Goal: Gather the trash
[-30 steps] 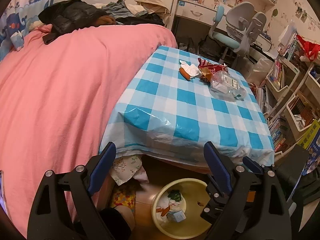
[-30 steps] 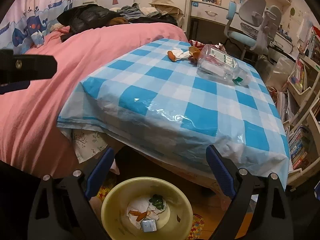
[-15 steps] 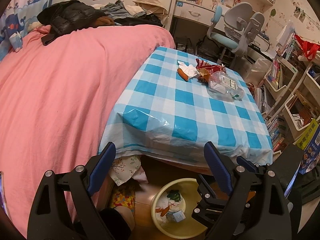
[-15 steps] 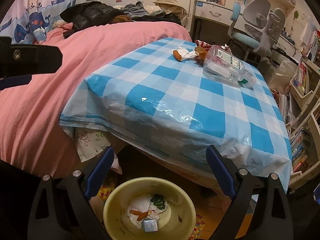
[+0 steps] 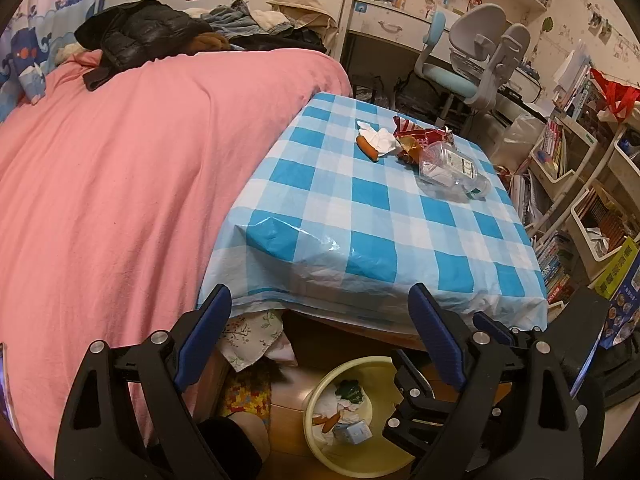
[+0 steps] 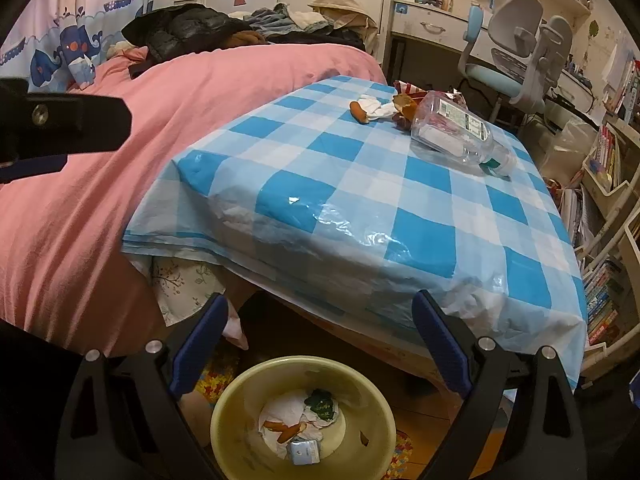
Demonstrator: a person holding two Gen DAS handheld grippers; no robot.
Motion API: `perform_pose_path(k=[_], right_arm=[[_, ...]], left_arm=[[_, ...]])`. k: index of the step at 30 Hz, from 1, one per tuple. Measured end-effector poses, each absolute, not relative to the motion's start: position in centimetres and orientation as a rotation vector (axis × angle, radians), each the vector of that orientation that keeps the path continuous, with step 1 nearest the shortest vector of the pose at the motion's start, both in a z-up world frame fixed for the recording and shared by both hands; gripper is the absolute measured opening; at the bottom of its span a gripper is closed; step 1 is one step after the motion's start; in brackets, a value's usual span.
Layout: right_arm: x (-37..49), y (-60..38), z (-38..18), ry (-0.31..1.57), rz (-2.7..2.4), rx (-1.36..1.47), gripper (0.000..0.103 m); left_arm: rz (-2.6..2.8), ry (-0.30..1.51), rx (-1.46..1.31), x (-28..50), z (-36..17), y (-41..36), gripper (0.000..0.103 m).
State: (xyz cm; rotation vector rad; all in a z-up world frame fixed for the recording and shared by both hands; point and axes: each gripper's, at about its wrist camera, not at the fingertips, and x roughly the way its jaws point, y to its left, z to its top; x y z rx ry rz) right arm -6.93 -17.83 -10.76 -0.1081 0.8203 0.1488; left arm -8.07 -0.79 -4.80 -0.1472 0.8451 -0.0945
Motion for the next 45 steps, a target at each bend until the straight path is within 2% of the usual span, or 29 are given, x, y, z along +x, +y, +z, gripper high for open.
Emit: perform_pose_path(k=[12,16,24,30,34,38,41,45], right_arm=[[-6.4,-20.1,-9.0,0.803,0.165,0.053,0.089],[-4.8,-23.5,-7.5,0.777,0.144,0.217,0.092],[0.6,-31.3,-8.4,0.772,0.050,0.552,0.092],[5.7,-30.1,-6.0,0.740,0.089,0.255,0.092],[10.6,-28.5,-5.1,0.764,0.143,-0.158,0.092],[13.7,-27.3,-7.1,0.810,0.200,-0.486,0.092],[15.2,-27.6,-8.5,0.816,0.260,-0.586,0.092],[16.9,-28.8,-9.0,0.828,0.307,-0.564,0.092]], left_arm=[[-0.066,0.864,-0.147,-6.7,-5.2,0.3,0.087],[-0.058,0.875,-0.150,-4.6,-4.8,0.8,0.087],[0.017,0.895,-0.108,1.8,-4.4,1.7,0.087],[0.051,0.939,-0.094,6.1,-5.6,1.7,0.087],[0.001,0.961,-0.075,7.6,-6.2,0.2,0.087],[-0.086,1.003,-0.110,9.9,-7.3,-1.8,0.087],[-0.108,1.018,-0.127,11.8,-8.1,-3.2,0.087],[-0.108,1.026,-0.123,15.4,-9.3,-5.4,0.087]])
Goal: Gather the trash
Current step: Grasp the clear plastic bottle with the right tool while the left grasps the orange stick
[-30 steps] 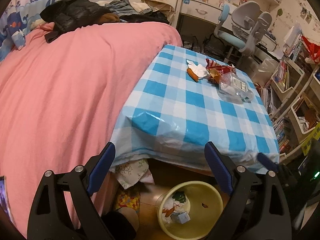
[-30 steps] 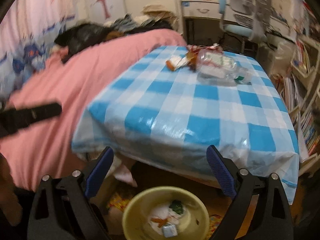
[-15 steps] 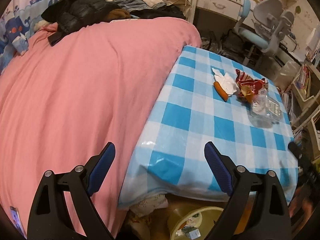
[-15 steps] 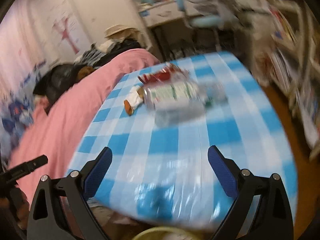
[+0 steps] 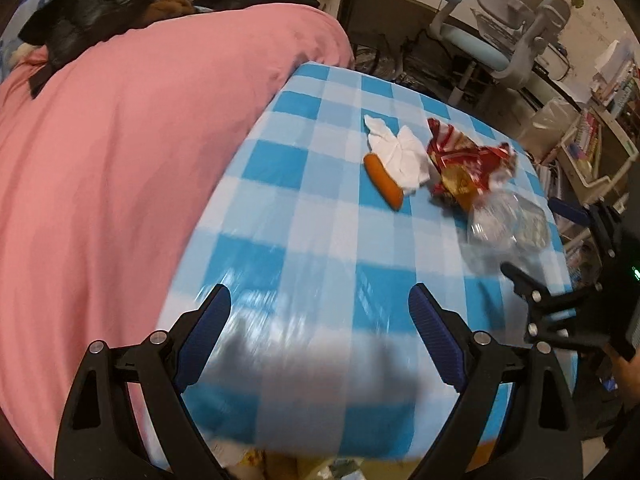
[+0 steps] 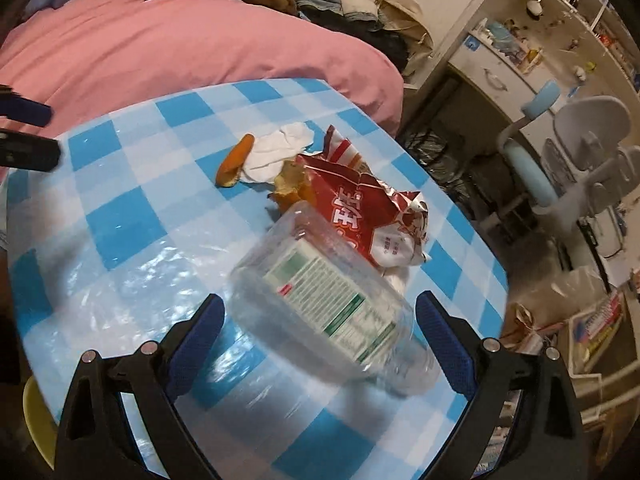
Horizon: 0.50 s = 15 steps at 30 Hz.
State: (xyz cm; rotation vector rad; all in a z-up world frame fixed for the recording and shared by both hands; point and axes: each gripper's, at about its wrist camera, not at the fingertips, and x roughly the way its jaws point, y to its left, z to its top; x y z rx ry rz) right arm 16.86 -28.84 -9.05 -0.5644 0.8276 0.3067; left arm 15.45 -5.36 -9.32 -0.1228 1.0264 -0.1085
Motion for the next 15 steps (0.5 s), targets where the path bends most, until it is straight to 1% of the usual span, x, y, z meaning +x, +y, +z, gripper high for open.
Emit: perform_pose_path(k=[4,6,9,10,11,12,14,15], right_arm=[[17.8,-29.7,-9.2,0.839,0.359,-0.512,0.092],[18.1,-29.9,-8.9,0.860,0.382,-0.479,0.093],[18.1,-30.0,-7.9,0.963,0.414,-0.409,0.092],[17.8,-30.0,-7.3,0.998,0.442,-0.394,0.088],[17.5,-29.8,-7.1,1.013,0.464,-0.399,0.080],[17.3,-29.5,-7.1,1.026,0.473,-0.420,0.075],[16.8,-28.6,-7.8,1.006,0.457,-0.539,0.075],[16.8,-28.2,-8.3,0.994,0.462,-0.594,0.075]], left_arm=[[-0.095,1.040,-0.134,19.1,-10.8,-6.8,0.087],[-0.090,1.045,-0.140,20.8,-11.4,-7.4,0.084],[-0.092,1.048,-0.152,22.9,-12.0,-8.2,0.082],[-0.097,1.051,-0.155,23.7,-12.2,-8.7,0.081],[-0.099,1.052,-0.155,24.2,-12.4,-9.0,0.081],[-0.103,1.053,-0.153,24.8,-12.6,-9.4,0.081],[-0.112,1.060,-0.135,25.7,-13.0,-10.3,0.079],[-0.116,1.066,-0.124,26.1,-13.2,-10.8,0.076]])
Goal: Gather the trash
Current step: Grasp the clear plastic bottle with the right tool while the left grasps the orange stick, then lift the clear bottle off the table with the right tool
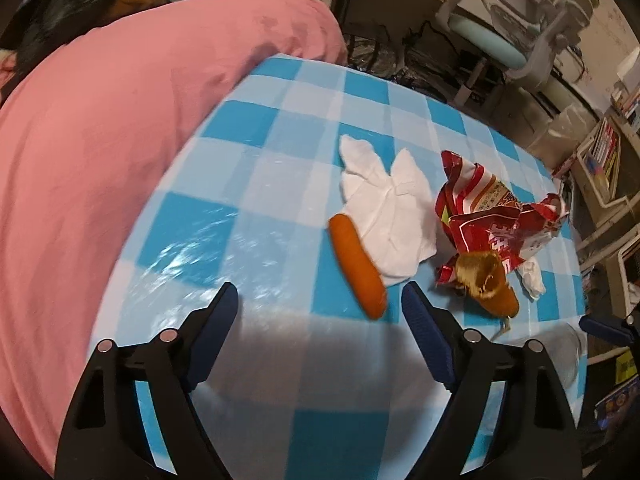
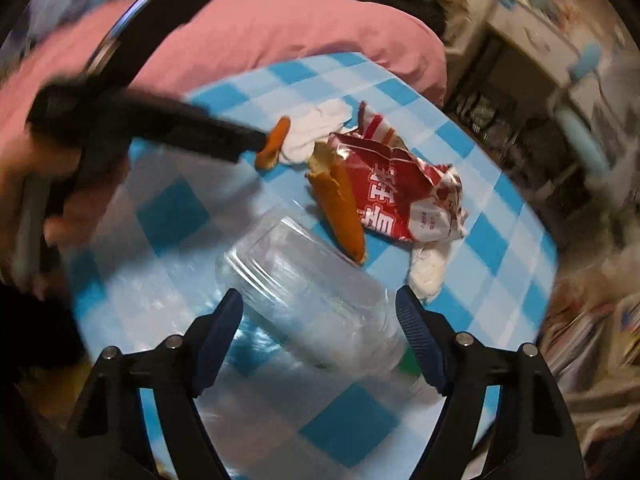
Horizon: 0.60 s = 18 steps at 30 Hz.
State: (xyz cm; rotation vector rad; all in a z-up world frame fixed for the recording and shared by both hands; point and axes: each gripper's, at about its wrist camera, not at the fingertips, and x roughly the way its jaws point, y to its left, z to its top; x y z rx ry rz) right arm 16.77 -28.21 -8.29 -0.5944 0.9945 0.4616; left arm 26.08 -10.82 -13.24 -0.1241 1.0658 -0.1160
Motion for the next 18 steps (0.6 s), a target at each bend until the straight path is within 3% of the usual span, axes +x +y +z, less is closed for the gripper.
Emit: perform_pose_path(k=[4,7,9,10,18], right_arm=[[17.6,-27.8,-10.6,1.017,0.493,-0.702,0.076],[17.9,-28.5,-10.9,1.045,0.507,-0.632,0.072],[17.6,-29.2,-10.5,1.056,0.505,-0.557,0.068],[17.2,-29.5,-10.2,1.061,0.502,-0.519,0.066],[11.6,-31.1,-9.5,1.050,0.454,-0.290,0.064]], left_arm=[[-0.105,1.067,-0.076,26.8,-14.0,-12.0,0.063],[-0.099,1.060,-0.077,27.2,-13.9,-11.8,0.049],[-0.104,1.058,-0.076,27.3,-13.9,-11.6,0.025],[-0.113,1.062,-0.079,27.3,-14.0,-11.4,0.019],[-0.331,1.132,-0.141,25.0,-14.1,-8.4,0.015]])
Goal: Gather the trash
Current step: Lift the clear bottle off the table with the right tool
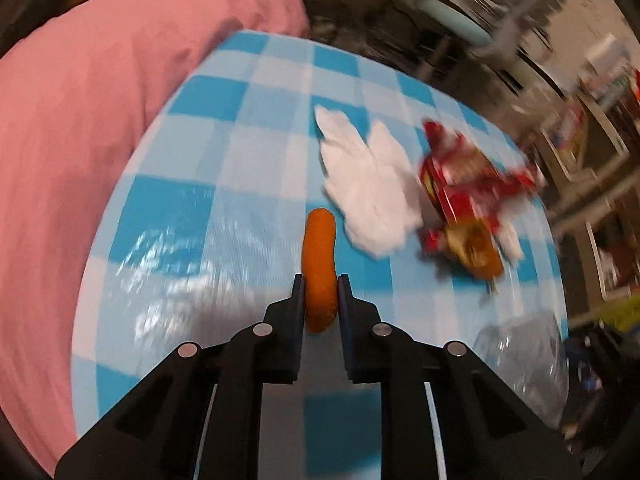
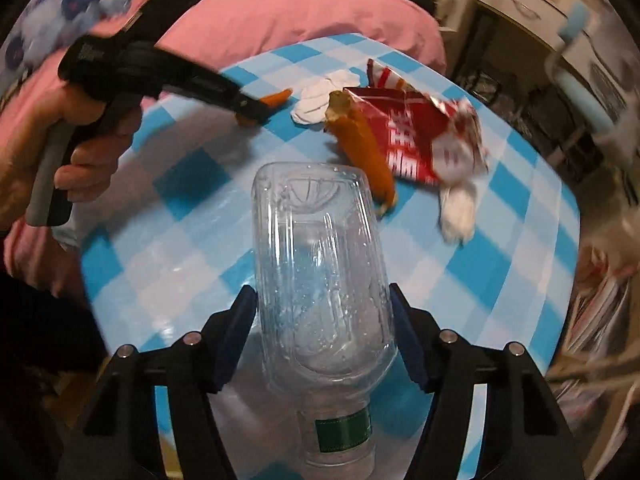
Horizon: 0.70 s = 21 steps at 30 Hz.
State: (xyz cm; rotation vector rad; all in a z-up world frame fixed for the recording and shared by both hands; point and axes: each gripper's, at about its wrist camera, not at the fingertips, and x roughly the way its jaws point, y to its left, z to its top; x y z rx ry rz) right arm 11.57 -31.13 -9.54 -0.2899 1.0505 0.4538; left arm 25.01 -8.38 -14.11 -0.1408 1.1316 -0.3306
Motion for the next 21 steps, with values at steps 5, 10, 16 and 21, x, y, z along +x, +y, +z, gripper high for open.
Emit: perform_pose_path(k=[5,10,16,21], right_arm=[[9.5,-32.5,-9.9,1.021,0.389,-0.086,0.063],[10.6,-32.1,-10.7,1.032,0.334,-0.133,0.056],[10.4,-33.2,-10.5,1.017,0.313,-0.042,0.055],[9.9,-33.7,-9.6,0.983,0.318,0.026,0.055]], left_arm=[[-0.412,1.144,-0.040,22.0,-14.0,-8.1,0.015],[-0.430,1.133,0.037,19.4,-13.8,-8.4,0.015],[-0.366,1.098,0.064,18.2,-13.4,-9.2,0.015],[-0.321,1.014,0.117,16.3,-11.7,-9.8,0.015]])
